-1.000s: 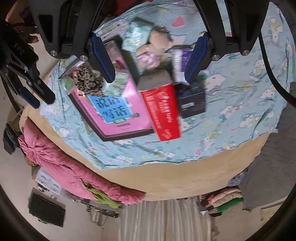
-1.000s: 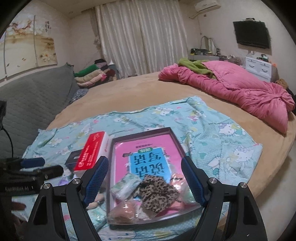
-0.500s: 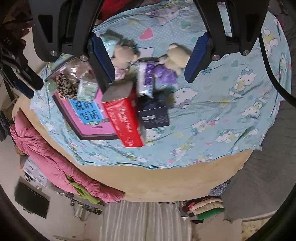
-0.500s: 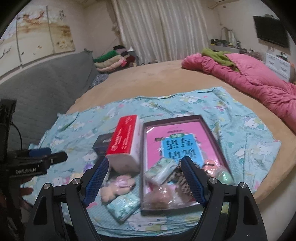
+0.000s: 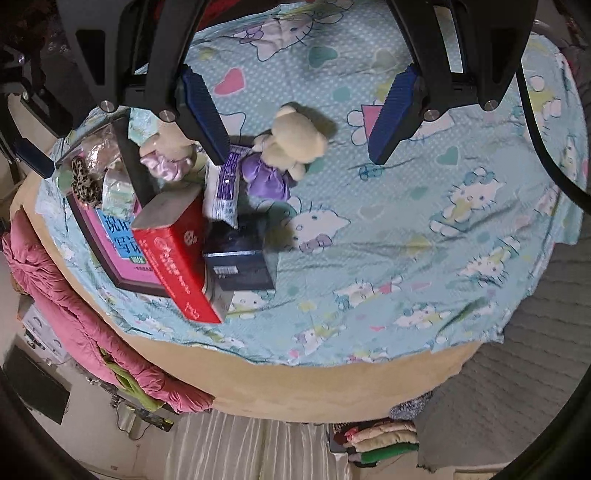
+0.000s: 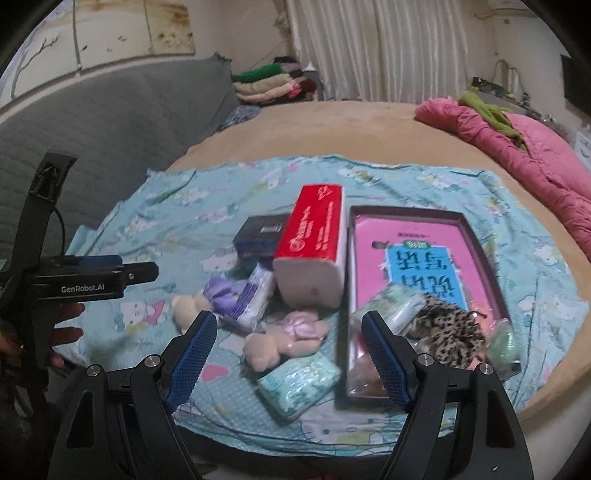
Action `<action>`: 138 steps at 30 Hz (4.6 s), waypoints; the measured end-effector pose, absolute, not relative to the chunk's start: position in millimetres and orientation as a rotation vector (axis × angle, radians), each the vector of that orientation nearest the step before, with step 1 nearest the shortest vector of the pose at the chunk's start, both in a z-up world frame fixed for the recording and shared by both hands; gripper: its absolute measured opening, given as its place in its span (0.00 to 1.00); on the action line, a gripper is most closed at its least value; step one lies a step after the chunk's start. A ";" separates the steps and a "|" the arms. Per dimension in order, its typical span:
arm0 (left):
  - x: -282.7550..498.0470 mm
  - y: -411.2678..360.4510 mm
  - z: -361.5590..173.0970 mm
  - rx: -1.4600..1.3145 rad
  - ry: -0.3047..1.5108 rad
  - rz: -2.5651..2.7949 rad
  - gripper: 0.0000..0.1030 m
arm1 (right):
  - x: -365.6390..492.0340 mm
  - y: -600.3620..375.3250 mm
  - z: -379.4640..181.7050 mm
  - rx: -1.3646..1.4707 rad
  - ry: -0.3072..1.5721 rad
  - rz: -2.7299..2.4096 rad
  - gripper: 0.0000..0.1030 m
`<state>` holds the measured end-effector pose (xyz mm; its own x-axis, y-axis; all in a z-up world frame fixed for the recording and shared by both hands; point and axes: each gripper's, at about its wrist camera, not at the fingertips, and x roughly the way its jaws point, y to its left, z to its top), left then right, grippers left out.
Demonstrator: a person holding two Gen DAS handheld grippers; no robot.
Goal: Organize soft objects
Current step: 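Move the left gripper to the cream plush bear while the right moves to the pink plush bear, then grasp the cream bear with the left gripper while the right grasps the pink bear, then carry both plush bears with both grippers over the pink book box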
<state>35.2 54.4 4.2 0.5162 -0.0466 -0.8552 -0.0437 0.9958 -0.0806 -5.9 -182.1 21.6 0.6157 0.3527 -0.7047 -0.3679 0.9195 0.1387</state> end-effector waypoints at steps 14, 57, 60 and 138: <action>43.8 50.9 -49.0 -0.094 1.062 -0.093 0.75 | 8.5 -135.8 -36.8 -0.195 0.927 0.468 0.79; 69.6 59.3 -95.6 -0.187 1.095 -0.217 0.42 | 30.6 -123.3 -48.8 -0.199 0.854 0.535 0.46; 63.6 56.7 -90.2 -0.169 1.084 -0.206 0.41 | 25.8 -127.4 -42.0 -0.186 0.837 0.539 0.46; 79.1 -200.3 20.7 0.133 0.983 -0.408 0.41 | 24.2 -372.7 28.6 0.335 0.483 0.251 0.47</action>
<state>79.1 -200.3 20.7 0.4861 -0.2749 -0.8296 0.3931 0.9165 -0.0734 24.2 -372.7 28.6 0.8567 0.3127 -0.4103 -0.1564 0.9153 0.3711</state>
